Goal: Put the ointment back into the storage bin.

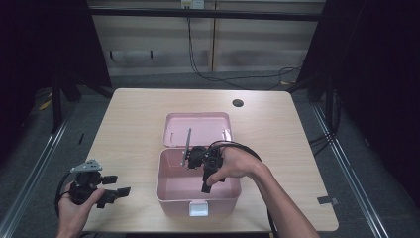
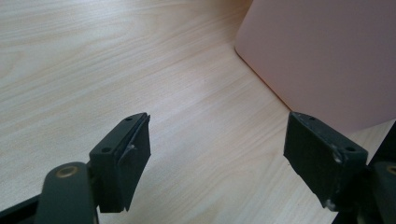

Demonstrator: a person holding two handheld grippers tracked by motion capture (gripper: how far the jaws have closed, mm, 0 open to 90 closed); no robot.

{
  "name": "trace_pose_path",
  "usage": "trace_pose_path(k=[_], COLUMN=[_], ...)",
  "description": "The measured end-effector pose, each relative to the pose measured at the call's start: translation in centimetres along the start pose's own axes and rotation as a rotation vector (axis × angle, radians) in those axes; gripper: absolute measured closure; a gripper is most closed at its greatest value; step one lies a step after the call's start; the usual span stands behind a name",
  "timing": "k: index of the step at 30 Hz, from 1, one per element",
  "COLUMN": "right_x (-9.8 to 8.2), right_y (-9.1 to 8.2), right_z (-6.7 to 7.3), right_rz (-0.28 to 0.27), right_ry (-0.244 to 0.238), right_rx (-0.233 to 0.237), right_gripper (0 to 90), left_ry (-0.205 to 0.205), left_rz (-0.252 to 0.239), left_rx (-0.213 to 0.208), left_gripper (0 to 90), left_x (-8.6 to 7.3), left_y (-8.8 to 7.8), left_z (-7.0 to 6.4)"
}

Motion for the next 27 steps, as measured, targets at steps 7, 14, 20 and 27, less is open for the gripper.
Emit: trace_pose_path(k=[7, 14, 20, 27], right_x=[-0.3, -0.8, -1.2, -2.0], right_y=[-1.2, -2.8, -4.1, -5.4], right_z=[-0.3, -0.7, -0.6, -0.6], right_rz=[-0.009, -0.043, -0.067, -0.100], right_ry=[0.029, 0.081, 0.099, 0.113], right_rx=[-0.022, -0.046, -0.052, -0.065], right_gripper=[55.0, 49.8, 49.0, 49.1], left_ry=[-0.002, -0.002, -0.001, 0.001], left_rz=[-0.001, -0.002, -0.001, 0.000], left_rx=[0.002, 0.003, 0.002, 0.002], left_gripper=[22.8, 22.8, 22.8, 22.8], left_x=[0.0, 0.0, 0.0, 0.0], left_y=[0.0, 0.0, 0.0, 0.0], left_z=[0.0, 0.0, 0.0, 0.0])
Point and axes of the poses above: each handheld gripper's, and its own axes: y roughly forward along the jaws, x roughly out of its top, z roughly to its left, the point moved 5 cm from there along y, roughly forward along the jaws, and after that the axes turned 1 degree about z, right-handed, at the moved point
